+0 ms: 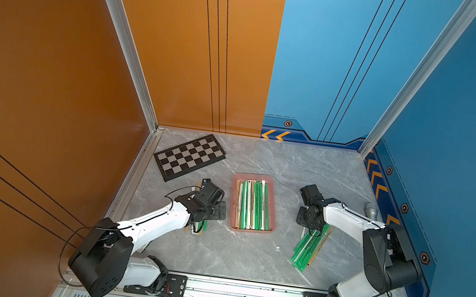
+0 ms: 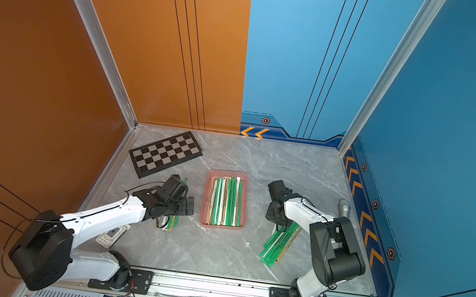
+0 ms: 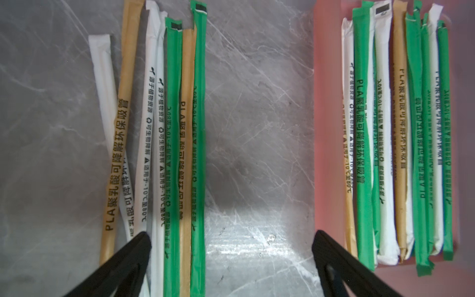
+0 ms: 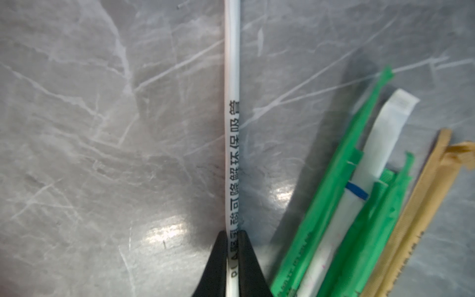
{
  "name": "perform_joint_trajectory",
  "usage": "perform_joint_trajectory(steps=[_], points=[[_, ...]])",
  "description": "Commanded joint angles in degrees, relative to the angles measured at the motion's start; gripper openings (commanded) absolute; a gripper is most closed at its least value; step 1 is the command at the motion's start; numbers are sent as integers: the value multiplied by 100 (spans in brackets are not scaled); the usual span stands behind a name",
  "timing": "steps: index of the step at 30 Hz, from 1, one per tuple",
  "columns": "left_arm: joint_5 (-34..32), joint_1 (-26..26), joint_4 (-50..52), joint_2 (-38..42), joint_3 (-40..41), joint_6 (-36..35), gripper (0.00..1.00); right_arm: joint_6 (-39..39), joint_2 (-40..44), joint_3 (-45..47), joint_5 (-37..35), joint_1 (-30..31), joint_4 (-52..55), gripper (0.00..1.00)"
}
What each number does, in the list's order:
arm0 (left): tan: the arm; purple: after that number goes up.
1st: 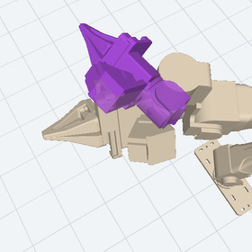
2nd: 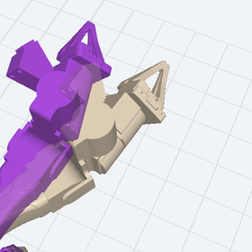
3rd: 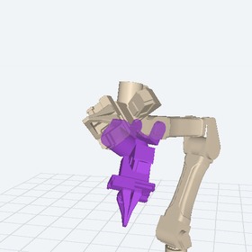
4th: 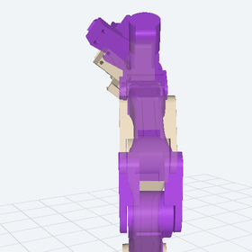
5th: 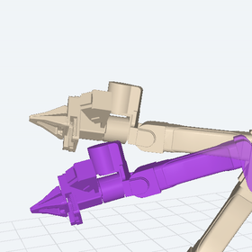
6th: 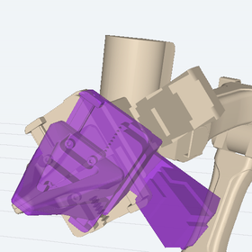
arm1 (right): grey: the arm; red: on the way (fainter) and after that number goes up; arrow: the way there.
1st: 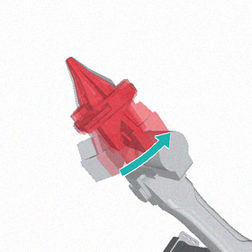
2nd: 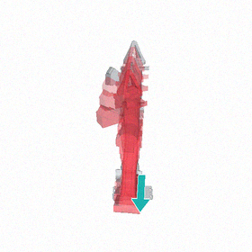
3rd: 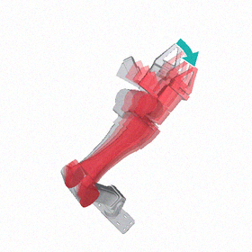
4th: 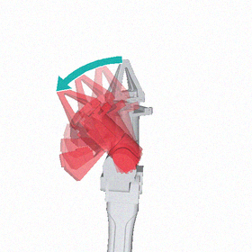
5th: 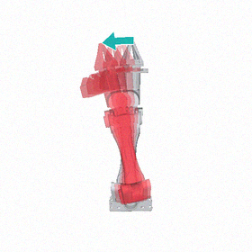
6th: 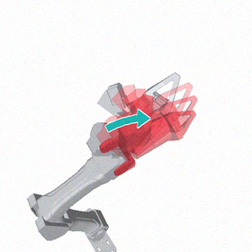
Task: Put the straws into the storage box
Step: Pick up the straw from the center of the board.
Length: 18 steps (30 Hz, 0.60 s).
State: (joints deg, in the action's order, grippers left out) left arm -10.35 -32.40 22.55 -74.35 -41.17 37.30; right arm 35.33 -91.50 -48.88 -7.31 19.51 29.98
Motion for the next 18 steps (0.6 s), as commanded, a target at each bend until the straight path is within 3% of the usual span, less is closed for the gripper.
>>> perform_joint_trajectory(steps=[1,9,18], points=[[-158,38,116,115,47,-71,100,-82,-105,-9,111,55,105,11],[-164,43,118,163,95,-56,100,6,264,-166,241,190,113,8],[-152,43,119,211,126,-55,100,88,849,-687,933,574,-112,7]])
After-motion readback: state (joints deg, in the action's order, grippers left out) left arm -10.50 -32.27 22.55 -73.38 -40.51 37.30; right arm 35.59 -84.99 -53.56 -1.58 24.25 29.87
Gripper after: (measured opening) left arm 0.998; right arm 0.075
